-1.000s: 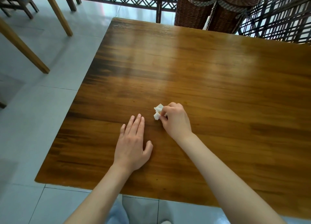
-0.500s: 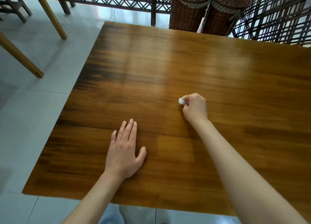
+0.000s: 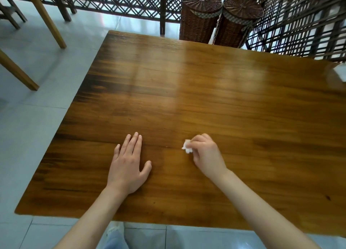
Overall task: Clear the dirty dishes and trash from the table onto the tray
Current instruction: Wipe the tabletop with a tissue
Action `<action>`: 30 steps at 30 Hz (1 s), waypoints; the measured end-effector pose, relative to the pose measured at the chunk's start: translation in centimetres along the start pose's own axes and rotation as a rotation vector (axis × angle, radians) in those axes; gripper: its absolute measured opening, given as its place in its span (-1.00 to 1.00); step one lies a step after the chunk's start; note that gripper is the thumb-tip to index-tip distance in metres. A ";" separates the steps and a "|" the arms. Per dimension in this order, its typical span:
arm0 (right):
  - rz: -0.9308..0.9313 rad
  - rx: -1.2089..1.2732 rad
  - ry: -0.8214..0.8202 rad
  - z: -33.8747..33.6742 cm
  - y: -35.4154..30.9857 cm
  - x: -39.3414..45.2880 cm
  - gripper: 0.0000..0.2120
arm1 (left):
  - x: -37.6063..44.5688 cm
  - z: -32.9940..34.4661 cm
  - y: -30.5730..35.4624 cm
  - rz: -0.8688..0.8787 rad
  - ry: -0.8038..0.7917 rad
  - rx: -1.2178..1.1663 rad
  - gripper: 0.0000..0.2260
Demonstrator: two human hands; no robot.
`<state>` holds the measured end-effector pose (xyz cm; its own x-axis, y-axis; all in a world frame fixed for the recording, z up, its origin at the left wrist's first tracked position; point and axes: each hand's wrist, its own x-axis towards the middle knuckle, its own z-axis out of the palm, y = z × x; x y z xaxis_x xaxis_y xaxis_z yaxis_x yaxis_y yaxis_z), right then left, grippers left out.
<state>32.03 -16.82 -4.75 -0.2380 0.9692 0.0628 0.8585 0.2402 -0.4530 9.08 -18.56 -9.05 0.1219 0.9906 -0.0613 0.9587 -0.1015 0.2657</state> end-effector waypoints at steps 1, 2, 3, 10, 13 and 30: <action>0.083 -0.012 0.097 -0.8 1.5 0.8 -0.77 | 0.1 0.0 0.0 0.001 0.005 -0.005 -0.31; 0.177 -0.031 0.178 -1.6 2.9 1.7 -0.76 | 0.1 0.0 0.1 0.003 0.008 -0.008 -0.31; 0.265 -0.048 0.226 -2.1 4.1 2.7 -0.76 | 0.2 0.1 0.1 0.003 0.010 -0.006 -0.31; 0.330 -0.017 0.175 0.1 3.4 3.6 -0.71 | 0.2 0.3 -0.1 0.004 0.033 0.017 -0.33; 0.151 -0.048 0.114 0.9 2.1 1.3 -0.75 | 0.2 0.4 -0.1 0.007 0.033 0.023 -0.34; 0.160 -0.076 0.121 2.4 -0.6 -3.2 -0.78 | 0.1 0.5 -0.3 0.045 0.065 0.002 -0.36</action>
<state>31.18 -20.23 -6.80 -0.0435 0.9936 0.1043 0.9138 0.0818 -0.3979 8.96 -18.48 -9.60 0.1477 0.9889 0.0135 0.9533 -0.1459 0.2644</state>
